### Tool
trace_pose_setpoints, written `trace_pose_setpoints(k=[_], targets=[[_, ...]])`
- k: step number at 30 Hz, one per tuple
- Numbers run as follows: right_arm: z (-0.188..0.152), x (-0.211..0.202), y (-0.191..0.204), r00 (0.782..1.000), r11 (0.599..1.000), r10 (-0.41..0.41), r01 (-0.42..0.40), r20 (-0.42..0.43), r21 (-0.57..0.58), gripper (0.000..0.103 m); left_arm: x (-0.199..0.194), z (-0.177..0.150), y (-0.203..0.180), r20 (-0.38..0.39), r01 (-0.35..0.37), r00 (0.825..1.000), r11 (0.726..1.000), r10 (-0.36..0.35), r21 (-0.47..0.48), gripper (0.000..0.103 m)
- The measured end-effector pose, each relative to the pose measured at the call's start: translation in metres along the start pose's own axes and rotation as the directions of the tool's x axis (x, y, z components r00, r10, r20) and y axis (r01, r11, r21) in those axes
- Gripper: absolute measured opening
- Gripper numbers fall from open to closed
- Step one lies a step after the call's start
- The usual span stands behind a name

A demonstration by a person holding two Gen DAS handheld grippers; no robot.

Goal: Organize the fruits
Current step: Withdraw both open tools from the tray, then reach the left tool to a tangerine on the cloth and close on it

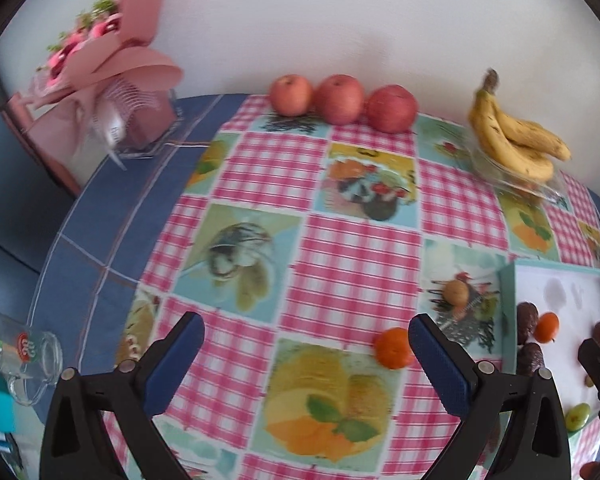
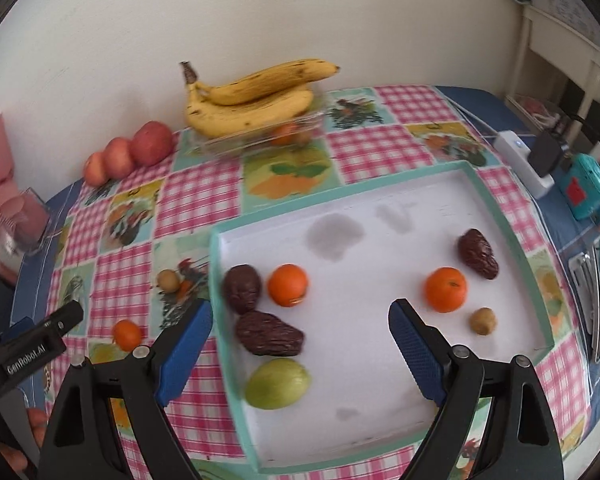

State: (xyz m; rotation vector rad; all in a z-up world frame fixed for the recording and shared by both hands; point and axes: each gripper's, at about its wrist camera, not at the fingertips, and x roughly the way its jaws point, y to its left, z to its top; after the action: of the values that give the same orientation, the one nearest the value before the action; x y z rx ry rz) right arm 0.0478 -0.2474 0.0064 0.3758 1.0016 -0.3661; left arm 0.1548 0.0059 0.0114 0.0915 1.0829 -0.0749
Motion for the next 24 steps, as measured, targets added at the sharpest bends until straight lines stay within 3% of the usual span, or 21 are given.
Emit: trace_pose_setpoints(k=[5, 11, 19, 24], targets=[[0.001, -0.002, 0.016, 0.998, 0.998, 0.061, -0.061, -0.001, -0.030, 0.090, -0.007, 0.003, 0.010, 0.017, -0.021, 1.000, 1.000, 0.021, -0.017, 0.103], [0.005, -0.002, 0.027, 0.995, 0.994, 0.101, -0.101, -0.007, -0.044, 0.090, -0.005, 0.003, 0.006, 0.021, 0.004, 1.000, 1.000, -0.004, -0.016, 0.103], [0.003, 0.013, 0.024, 0.995, 0.996, 0.068, -0.072, -0.067, -0.056, 0.090, 0.019, -0.003, -0.005, -0.043, 0.052, 0.998, 0.999, -0.052, -0.008, 0.103], [0.004, 0.015, 0.015, 0.998, 0.999, 0.027, -0.030, -0.057, -0.037, 0.090, 0.026, -0.006, -0.013, -0.057, 0.092, 0.994, 0.996, -0.093, -0.019, 0.102]])
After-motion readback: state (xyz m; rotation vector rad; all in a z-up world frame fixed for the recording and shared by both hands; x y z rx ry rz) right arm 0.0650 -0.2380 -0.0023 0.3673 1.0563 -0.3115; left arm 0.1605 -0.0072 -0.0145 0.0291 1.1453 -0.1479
